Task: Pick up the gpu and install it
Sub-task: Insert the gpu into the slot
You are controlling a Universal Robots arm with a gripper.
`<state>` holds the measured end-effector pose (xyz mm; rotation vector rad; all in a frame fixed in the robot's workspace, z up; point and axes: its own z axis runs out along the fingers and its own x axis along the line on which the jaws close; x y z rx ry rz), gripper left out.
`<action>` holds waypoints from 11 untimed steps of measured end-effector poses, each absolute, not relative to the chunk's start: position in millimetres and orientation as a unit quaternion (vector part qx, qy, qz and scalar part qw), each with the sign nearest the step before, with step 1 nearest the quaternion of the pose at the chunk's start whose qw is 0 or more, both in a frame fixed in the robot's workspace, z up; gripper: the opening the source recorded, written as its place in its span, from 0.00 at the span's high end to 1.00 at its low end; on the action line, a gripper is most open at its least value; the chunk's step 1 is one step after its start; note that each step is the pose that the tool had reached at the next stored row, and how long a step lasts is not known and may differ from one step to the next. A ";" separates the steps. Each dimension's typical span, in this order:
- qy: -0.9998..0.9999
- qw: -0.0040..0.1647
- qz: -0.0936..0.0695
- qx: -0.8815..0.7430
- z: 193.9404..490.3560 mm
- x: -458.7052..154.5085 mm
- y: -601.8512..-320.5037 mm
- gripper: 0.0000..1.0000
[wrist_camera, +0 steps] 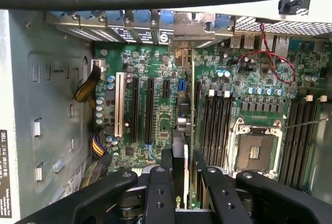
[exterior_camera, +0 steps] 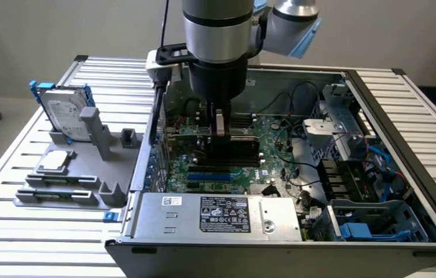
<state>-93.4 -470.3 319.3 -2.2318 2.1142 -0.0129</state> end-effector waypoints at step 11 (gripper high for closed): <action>0.694 0.033 -0.004 -0.719 305.7 -93.6 -470.1 0.74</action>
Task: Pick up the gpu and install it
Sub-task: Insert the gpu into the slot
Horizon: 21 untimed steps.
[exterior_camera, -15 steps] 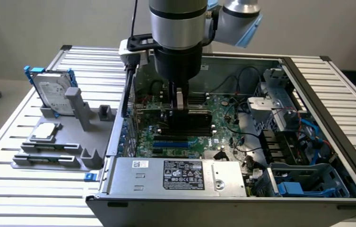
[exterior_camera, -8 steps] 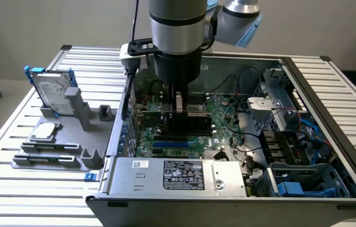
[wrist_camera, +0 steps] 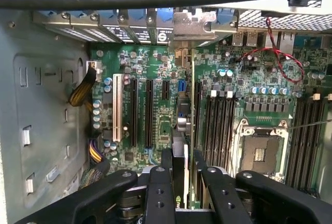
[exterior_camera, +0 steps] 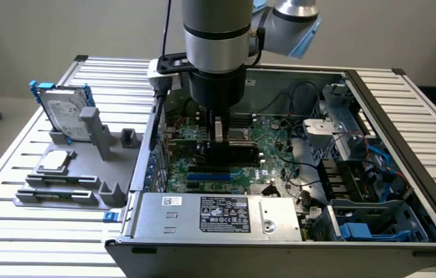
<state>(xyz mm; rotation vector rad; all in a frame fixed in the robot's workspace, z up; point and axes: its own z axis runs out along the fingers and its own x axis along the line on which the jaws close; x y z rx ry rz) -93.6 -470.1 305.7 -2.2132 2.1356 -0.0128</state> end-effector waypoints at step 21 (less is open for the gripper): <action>0.703 0.034 -0.002 -0.710 282.7 -95.7 -470.9 0.74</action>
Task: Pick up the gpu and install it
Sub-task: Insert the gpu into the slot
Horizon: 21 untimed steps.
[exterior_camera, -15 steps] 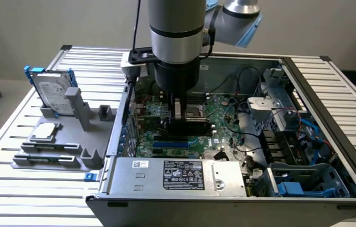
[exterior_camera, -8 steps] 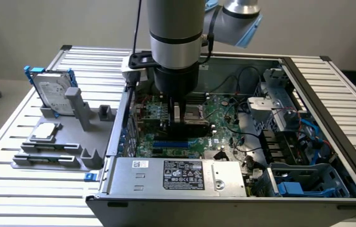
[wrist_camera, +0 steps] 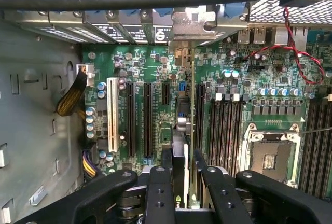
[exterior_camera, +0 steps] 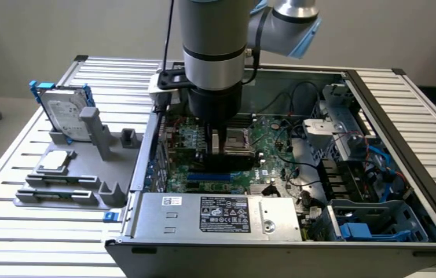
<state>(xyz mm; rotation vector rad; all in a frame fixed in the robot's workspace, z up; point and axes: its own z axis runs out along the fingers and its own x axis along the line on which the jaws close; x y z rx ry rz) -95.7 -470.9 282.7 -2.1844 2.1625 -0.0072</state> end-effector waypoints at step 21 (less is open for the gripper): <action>0.705 0.036 0.015 -0.708 273.2 -96.3 -476.4 0.74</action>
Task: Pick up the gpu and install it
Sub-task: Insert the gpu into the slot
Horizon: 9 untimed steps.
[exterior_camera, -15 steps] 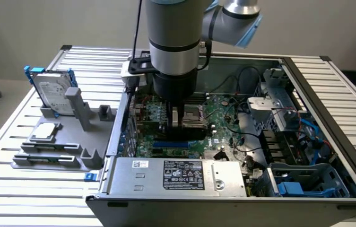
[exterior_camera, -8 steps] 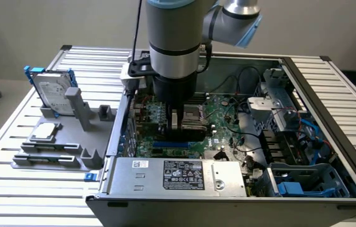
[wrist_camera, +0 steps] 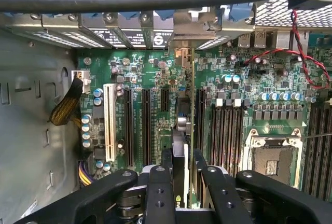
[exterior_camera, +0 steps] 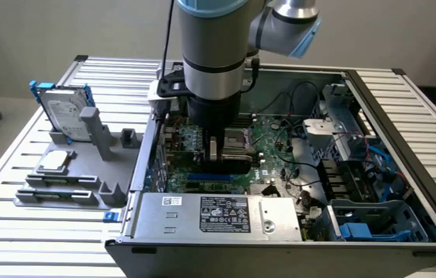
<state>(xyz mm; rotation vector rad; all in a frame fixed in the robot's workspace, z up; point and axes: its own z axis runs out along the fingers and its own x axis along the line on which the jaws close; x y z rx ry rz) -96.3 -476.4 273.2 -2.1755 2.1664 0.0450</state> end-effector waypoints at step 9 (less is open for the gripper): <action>0.705 0.035 0.018 -0.708 267.7 -96.3 -477.6 0.74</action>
